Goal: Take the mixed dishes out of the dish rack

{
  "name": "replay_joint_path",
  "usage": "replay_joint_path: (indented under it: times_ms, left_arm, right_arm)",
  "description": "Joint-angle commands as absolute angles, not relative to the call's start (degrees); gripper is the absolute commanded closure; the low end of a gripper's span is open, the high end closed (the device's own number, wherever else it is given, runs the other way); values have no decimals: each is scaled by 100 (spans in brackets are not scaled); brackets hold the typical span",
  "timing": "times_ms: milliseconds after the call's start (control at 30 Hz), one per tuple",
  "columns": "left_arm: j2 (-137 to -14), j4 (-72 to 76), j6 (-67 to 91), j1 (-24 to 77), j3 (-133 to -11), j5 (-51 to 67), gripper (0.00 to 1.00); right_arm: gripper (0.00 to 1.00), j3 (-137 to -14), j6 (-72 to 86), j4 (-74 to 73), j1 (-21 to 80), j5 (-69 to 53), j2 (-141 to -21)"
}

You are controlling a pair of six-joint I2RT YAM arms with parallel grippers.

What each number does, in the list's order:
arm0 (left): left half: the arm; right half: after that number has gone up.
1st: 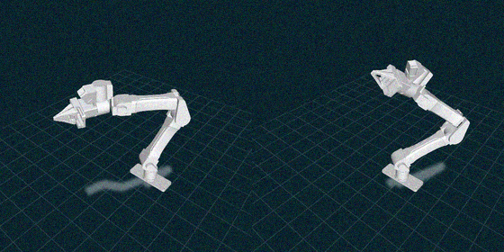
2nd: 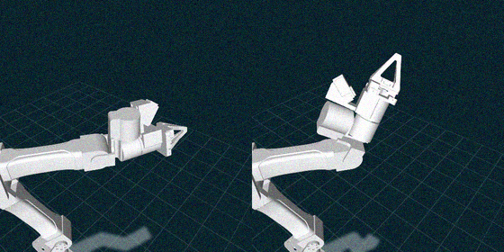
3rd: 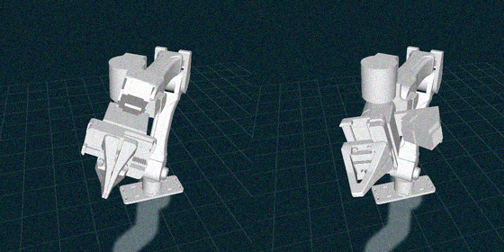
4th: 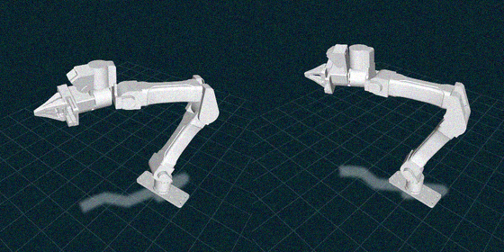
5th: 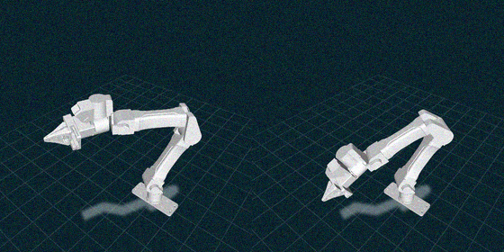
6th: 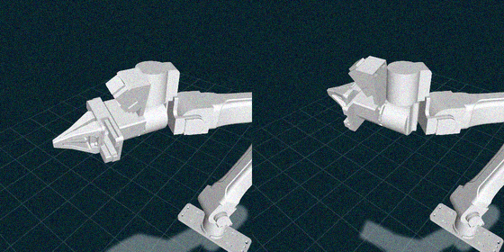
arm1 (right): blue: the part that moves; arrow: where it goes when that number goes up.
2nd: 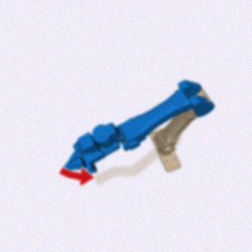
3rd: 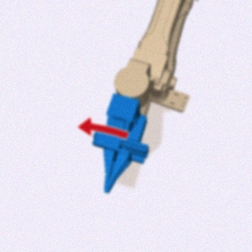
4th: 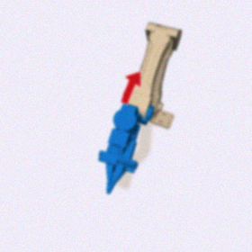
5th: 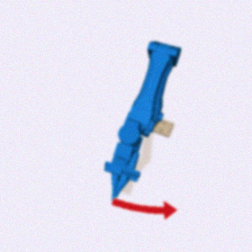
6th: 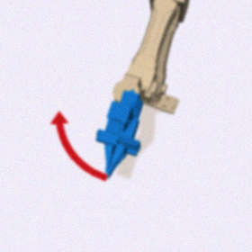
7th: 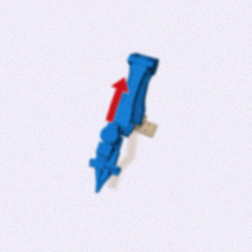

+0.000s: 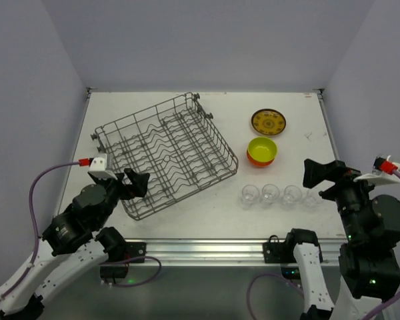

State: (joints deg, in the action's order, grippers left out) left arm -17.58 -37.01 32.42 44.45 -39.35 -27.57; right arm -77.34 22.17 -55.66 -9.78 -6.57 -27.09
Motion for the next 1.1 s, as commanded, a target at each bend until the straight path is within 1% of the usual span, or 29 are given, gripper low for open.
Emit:
replay_joint_path:
  times_ms: [0, 33, 67, 133, 167, 200, 233, 300, 333, 433, 500, 533, 700, 800, 933, 1067]
  left_arm:
    - [-2407, -3568, 2656, 4403, -4376, -3698, 0]
    - [-2556, -3507, 2593, 4403, -4438, -4179, 0]
    - [-2827, -3437, 2541, 4403, -4508, -4349, 0]
    - [-3110, -3166, 2400, 4316, -4561, -4456, 0]
    - [-3346, -3173, 2365, 4168, -4675, -4326, 0]
    - [-3401, -3190, 2338, 3522, -4711, -4168, 0]
    - [-3384, -3147, 2355, 3142, -4711, -3888, 0]
    - [-3051, -2954, 2225, 2482, -4588, -3570, 0]
    - [-2911, -2805, 2198, 2409, -4562, -3438, 0]
    - [-2663, -3065, 2180, 2399, -4815, -3541, 0]
    - [-2619, -3399, 2119, 2399, -4939, -3586, 0]
    - [-2602, -3506, 2066, 2399, -5009, -3586, 0]
    - [-2356, -4050, 1819, 2408, -5132, -3953, 0]
    - [-2057, -3729, 1618, 2408, -4976, -4017, 0]
    - [-1741, -3209, 1547, 2408, -4378, -3823, 0]
    - [-1679, -2866, 1591, 2417, -4149, -3797, 0]
  right_arm:
    - [1, -7928, 1776, -6012, -293, -141, -2524]
    - [1, -7849, 1749, -5994, -212, -149, -2435]
    - [1, -7779, 1714, -5925, -150, -280, -2365]
    - [1, -7508, 1652, -5871, -44, -378, -2241]
    - [1, -7401, 1644, -5828, 121, -413, -2233]
    - [1, -7296, 1696, -5801, 167, -457, -2215]
    - [1, -7034, 1696, -5757, 176, -527, -2180]
    - [1, -6690, 1618, -5538, 176, -955, -2084]
    - [1, -6427, 1582, -5476, 202, -993, -1918]
    - [1, -6180, 1477, -5274, 333, -616, -1470]
    - [1, -6109, 1327, -5195, 649, -344, -1293]
    - [1, -6091, 1301, -5212, 746, -21, -1222]
    - [1, -6108, 1292, -5554, 1326, 561, -950]
    - [1, -6021, 1336, -5476, 1415, 1080, -660]
    - [1, -5827, 1424, -5274, 1424, 1151, -571]
    - [1, -5792, 1477, -5247, 1415, 1318, -668]
